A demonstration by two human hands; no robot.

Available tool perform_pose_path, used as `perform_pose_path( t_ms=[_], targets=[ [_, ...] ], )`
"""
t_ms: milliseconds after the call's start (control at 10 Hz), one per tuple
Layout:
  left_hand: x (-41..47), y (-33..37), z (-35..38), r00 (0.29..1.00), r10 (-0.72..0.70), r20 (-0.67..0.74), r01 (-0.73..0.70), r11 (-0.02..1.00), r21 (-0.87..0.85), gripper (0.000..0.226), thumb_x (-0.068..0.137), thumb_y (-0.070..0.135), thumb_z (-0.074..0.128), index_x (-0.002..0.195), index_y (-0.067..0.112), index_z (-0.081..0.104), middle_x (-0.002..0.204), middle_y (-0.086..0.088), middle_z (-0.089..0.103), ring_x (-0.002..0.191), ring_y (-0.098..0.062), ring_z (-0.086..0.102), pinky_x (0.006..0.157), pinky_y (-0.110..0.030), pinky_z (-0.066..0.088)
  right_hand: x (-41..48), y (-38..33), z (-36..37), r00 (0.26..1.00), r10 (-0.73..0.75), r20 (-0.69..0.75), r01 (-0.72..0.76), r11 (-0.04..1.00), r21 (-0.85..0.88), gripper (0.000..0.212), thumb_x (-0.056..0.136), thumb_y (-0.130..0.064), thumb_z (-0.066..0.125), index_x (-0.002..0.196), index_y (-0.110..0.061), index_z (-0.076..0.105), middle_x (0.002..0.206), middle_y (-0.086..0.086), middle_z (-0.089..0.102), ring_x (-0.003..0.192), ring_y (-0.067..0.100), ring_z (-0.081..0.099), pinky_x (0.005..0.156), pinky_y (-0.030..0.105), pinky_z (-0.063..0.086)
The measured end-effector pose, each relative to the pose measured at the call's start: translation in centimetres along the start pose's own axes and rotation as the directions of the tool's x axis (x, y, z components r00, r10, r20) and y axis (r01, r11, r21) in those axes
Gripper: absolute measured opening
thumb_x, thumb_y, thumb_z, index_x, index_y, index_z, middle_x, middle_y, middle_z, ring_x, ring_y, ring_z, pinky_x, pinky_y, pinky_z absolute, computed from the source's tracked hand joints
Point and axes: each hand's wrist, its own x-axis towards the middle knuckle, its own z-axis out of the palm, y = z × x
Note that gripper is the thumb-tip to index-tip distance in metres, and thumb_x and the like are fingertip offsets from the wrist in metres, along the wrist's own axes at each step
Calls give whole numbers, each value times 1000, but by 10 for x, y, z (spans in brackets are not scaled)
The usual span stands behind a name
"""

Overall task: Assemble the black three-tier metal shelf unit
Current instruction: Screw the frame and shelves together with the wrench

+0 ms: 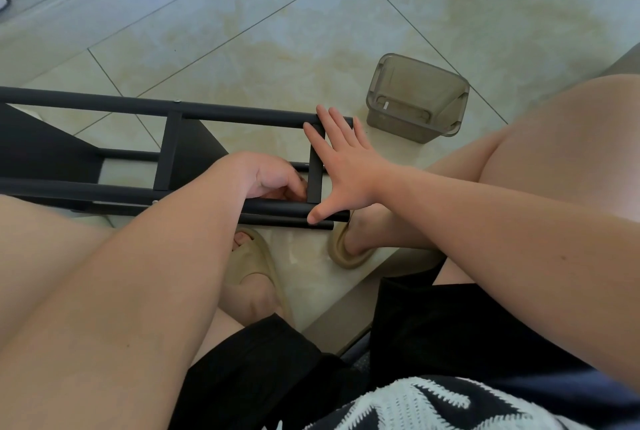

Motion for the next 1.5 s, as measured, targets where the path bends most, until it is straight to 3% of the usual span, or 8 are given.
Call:
perform_pose_path(
  t_ms=[300,500,700,1000,1100,1200,1400,1500],
  targets=[
    [0,0,3,999,4,-52,0,998,64,15,92,7,60,104,4,70,80,-9,68,71,-21,62,69,-28,51,-1,-2,0,1000,2,1,-2,1000,1,152,58,-86,70,159,-11,-15,161,17,-33,149,31,-32,123,53,-13],
    [-2,-1,-1,1000,-13,-8,13,1000,13,34,92,5,55,124,-2,66,125,-20,66,112,-32,61,111,-43,42,-1,-3,0,1000,5,3,-5,1000,1,152,58,-85,71,159,-12,-15,161,16,-33,149,31,-32,123,53,-13],
    [1,0,1,999,32,-38,-31,999,37,15,90,7,64,103,4,71,84,-9,70,78,-20,64,79,-30,51,0,-2,0,1000,5,5,-5,1000,0,152,58,-85,71,159,-12,-16,161,16,-33,149,31,-33,123,53,-13],
    [-4,1,0,999,1,-38,0,1000,18,50,79,17,69,124,-5,65,117,-21,67,105,-34,63,107,-43,46,1,-2,0,1000,8,6,-8,1000,6,152,58,-85,72,159,-12,-15,161,17,-33,149,31,-32,123,53,-13],
    [-2,0,3,998,23,-61,-20,998,56,41,81,14,71,118,-5,66,90,-14,65,81,-24,59,80,-33,50,1,-1,0,1000,6,5,-6,1000,9,152,58,-85,72,159,-12,-15,161,16,-34,149,31,-33,123,53,-14],
    [-4,2,4,999,21,-41,-20,999,28,24,90,6,61,112,1,68,85,-12,65,76,-22,60,73,-29,49,1,-1,0,1000,5,6,-6,1000,13,152,58,-85,72,159,-12,-15,161,16,-34,149,30,-33,123,53,-14],
    [-7,2,2,999,2,-49,-1,1000,13,27,90,8,56,112,-1,69,106,-19,66,97,-27,59,104,-41,44,1,-1,0,1000,6,10,-6,1000,5,152,58,-86,71,159,-12,-16,161,17,-34,149,31,-33,123,54,-13],
    [-4,0,1,997,5,-74,-1,999,49,35,81,18,68,110,-2,69,100,-18,66,94,-28,58,102,-45,46,1,-1,0,1000,7,4,-7,1000,2,152,58,-86,71,159,-12,-16,161,17,-33,149,32,-32,123,54,-13]
  ],
)
